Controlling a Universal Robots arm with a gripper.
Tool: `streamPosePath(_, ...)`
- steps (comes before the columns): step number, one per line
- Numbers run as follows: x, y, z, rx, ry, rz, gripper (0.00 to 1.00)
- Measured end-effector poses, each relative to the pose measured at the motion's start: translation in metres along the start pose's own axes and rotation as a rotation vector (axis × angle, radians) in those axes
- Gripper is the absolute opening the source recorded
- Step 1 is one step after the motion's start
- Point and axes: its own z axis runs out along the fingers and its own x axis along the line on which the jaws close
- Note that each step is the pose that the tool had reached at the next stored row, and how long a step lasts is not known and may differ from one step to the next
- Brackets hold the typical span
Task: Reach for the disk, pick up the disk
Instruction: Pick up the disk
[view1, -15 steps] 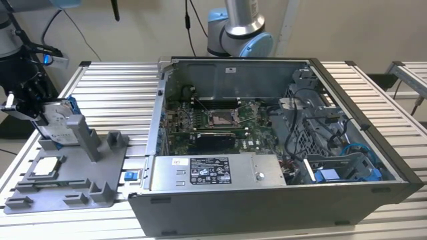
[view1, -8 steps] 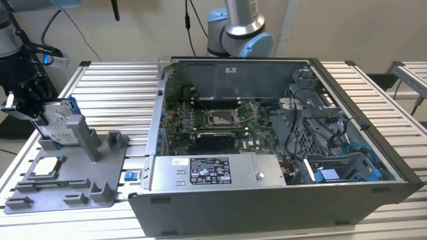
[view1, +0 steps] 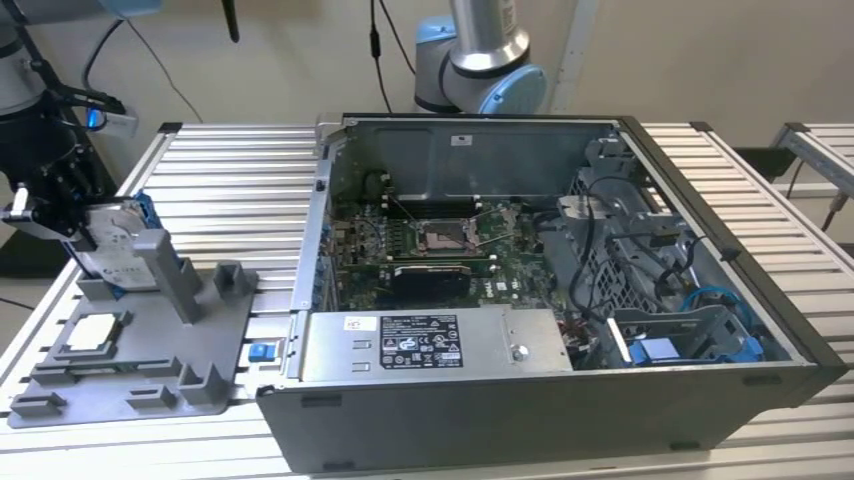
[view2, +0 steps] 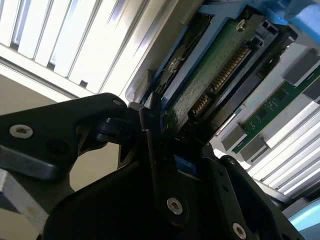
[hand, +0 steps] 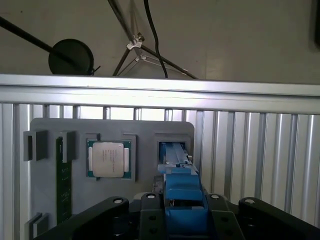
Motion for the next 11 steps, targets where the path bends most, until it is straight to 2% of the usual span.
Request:
streamPosePath(2, 0.0000, 0.0001, -0.0007, 0.0001, -0.0001, 0.000, 0.00)
streamPosePath(4, 0.0001, 0.0000, -0.0051, 0.0002, -0.0001, 0.000, 0.00)
streamPosePath(11, 0.0002, 0.0005, -0.0325, 0.0000, 0.0000, 0.000, 0.00)
